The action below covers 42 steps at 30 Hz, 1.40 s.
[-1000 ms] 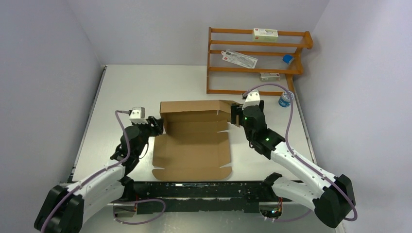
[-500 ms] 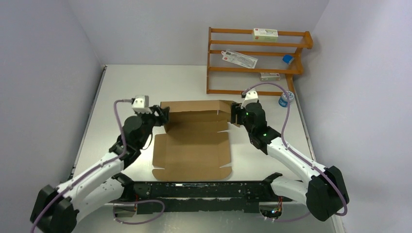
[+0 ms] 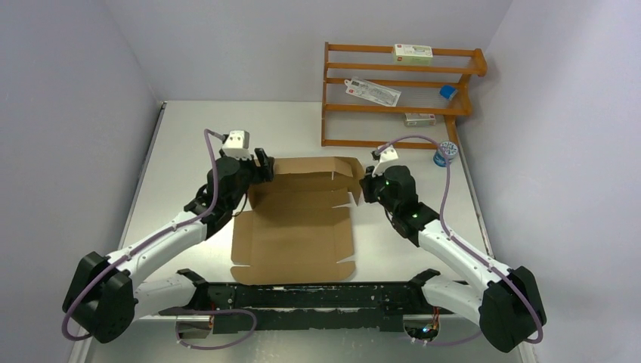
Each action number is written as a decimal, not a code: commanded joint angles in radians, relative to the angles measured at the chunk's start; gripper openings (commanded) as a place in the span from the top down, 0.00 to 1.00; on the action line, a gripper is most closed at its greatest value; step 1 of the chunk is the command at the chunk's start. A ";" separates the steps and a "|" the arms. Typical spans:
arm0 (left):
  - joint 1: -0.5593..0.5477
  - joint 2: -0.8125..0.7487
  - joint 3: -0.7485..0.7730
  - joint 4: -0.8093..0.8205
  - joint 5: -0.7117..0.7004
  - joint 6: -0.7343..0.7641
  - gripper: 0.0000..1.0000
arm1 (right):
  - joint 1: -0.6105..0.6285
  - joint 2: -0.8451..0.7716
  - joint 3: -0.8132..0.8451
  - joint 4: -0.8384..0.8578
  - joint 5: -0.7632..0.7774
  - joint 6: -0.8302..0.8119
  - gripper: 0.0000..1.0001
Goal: Fold the paper box
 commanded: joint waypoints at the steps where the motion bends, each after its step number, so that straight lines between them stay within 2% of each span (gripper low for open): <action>1: -0.002 0.052 0.045 -0.044 0.055 -0.007 0.27 | -0.006 -0.035 0.003 -0.028 -0.087 0.013 0.94; 6: -0.007 0.088 0.085 -0.074 0.112 0.003 0.28 | -0.006 -0.033 0.026 -0.062 -0.190 0.020 0.95; 11: -0.029 0.055 0.120 -0.106 0.072 0.025 0.30 | -0.006 -0.043 0.003 -0.072 -0.099 0.021 0.95; 13: -0.081 0.054 0.171 -0.159 0.032 0.055 0.30 | -0.005 -0.054 -0.010 -0.048 -0.069 0.017 0.95; 16: -0.171 0.082 0.244 -0.230 -0.009 0.070 0.29 | -0.006 -0.050 -0.018 -0.015 -0.103 0.016 0.94; 22: -0.386 0.173 0.363 -0.273 -0.201 0.088 0.28 | -0.005 -0.022 -0.010 -0.007 -0.147 0.007 0.94; 24: -0.421 0.224 0.403 -0.283 -0.229 0.104 0.26 | -0.005 -0.022 -0.011 -0.004 -0.146 0.002 0.94; 34: -0.488 0.414 0.530 -0.291 -0.331 0.182 0.23 | -0.004 -0.019 -0.010 -0.004 -0.158 -0.012 0.94; 42: -0.500 0.528 0.619 -0.392 -0.414 0.220 0.23 | -0.004 -0.027 -0.017 -0.004 -0.165 -0.019 0.94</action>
